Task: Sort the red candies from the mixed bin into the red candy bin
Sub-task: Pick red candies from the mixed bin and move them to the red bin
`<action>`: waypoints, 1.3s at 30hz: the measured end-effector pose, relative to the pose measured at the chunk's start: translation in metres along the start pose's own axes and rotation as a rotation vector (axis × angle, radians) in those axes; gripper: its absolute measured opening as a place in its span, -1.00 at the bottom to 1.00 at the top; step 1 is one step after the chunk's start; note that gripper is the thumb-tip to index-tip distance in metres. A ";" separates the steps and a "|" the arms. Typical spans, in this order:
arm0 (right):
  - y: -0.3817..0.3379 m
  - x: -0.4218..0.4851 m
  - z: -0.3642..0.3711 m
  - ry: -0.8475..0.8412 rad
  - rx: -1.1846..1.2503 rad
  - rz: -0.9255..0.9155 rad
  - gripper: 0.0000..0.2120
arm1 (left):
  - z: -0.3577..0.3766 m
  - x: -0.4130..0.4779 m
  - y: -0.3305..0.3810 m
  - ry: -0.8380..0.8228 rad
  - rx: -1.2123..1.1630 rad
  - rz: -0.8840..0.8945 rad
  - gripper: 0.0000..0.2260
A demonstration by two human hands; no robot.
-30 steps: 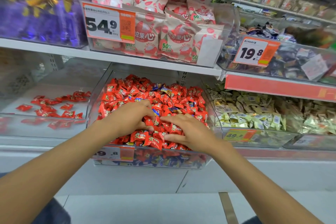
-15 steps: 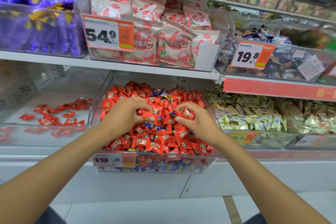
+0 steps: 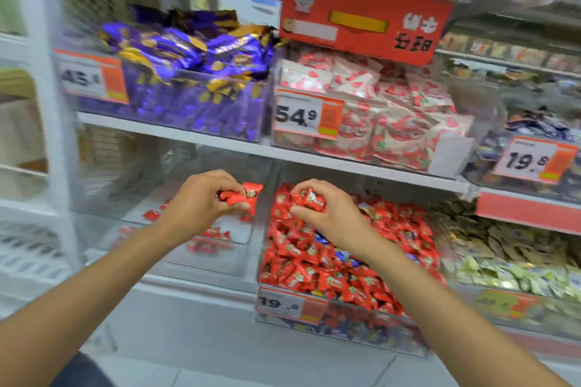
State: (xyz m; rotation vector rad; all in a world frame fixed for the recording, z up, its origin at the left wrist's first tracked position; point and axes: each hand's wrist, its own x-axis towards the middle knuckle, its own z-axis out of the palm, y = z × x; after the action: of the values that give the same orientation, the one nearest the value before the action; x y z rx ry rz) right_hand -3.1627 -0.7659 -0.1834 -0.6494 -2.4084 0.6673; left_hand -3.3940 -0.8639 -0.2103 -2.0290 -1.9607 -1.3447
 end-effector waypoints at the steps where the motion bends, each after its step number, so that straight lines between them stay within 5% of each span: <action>1: -0.008 0.018 0.014 -0.013 -0.004 -0.035 -0.82 | -0.015 -0.003 -0.019 0.011 0.048 -0.041 -0.83; 7: -0.020 0.114 0.099 -0.173 -0.175 -0.044 -0.75 | -0.052 -0.005 -0.119 0.006 0.274 -0.360 -0.81; 12: -0.011 0.144 0.123 -0.472 -0.481 0.024 -0.31 | -0.048 -0.008 -0.149 -0.314 0.345 -0.502 -0.61; 15: -0.001 0.128 0.097 -0.308 -0.462 -0.019 -0.52 | -0.046 -0.006 -0.136 -0.285 0.275 -0.437 -0.55; 21: 0.042 0.012 0.001 -0.037 -0.445 0.037 -0.75 | 0.001 -0.001 -0.023 -0.164 0.057 -0.124 -0.73; 26: 0.072 -0.074 -0.048 0.044 -0.377 0.069 -0.83 | 0.064 0.002 0.069 -0.347 0.003 0.094 -0.73; 32: 0.096 -0.110 -0.066 -0.042 -0.350 0.153 -0.73 | 0.123 -0.001 0.096 -0.642 0.321 0.215 -0.54; 39: 0.107 -0.117 -0.051 -0.236 -0.428 0.188 -0.40 | 0.123 0.013 0.087 -0.449 0.035 0.029 -0.76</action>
State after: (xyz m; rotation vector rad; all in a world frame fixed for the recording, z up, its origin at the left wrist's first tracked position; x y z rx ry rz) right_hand -3.0143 -0.7351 -0.2523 -1.0305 -2.7633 0.3100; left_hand -3.2565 -0.8044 -0.2344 -2.5018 -2.0739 -0.8955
